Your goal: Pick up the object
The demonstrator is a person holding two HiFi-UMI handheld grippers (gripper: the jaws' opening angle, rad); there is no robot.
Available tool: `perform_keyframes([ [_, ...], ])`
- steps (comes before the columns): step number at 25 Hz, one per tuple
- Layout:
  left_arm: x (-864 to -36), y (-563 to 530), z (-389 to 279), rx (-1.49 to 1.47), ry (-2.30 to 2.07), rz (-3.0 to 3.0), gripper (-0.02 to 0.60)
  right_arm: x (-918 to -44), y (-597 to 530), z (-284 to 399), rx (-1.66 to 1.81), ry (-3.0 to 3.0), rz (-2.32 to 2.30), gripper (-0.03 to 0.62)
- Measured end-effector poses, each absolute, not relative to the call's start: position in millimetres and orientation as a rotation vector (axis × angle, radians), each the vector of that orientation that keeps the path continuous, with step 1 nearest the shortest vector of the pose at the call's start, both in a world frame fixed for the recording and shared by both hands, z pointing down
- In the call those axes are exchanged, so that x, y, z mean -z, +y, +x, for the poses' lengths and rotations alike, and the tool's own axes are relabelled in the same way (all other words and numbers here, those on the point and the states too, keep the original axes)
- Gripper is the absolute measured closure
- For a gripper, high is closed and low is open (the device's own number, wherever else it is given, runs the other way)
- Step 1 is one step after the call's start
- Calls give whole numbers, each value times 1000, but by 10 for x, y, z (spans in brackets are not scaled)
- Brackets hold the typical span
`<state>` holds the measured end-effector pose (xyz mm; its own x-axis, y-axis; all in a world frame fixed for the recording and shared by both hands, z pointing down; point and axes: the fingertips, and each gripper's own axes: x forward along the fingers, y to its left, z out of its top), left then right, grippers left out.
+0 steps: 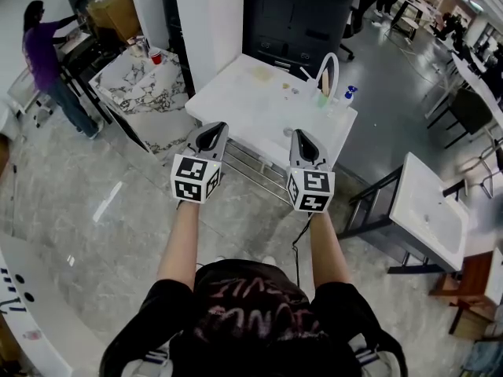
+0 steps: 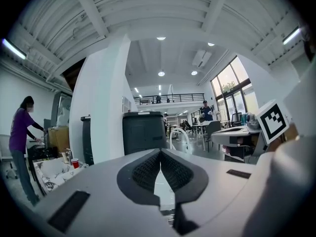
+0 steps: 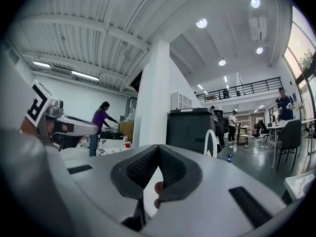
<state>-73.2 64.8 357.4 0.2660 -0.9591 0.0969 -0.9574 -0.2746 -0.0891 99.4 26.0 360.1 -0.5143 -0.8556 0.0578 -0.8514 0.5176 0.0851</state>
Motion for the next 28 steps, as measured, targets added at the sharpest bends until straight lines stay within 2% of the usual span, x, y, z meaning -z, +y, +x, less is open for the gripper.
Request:
perform_keyframes([
  [17, -3603, 900, -1337, 188, 1797, -2547, 565, -3575, 604, 474, 61, -2613, 1625, 580],
  [28, -3786, 822, -1443, 202, 1755, -2586, 564, -3682, 549, 359, 66, -2586, 1653, 580],
])
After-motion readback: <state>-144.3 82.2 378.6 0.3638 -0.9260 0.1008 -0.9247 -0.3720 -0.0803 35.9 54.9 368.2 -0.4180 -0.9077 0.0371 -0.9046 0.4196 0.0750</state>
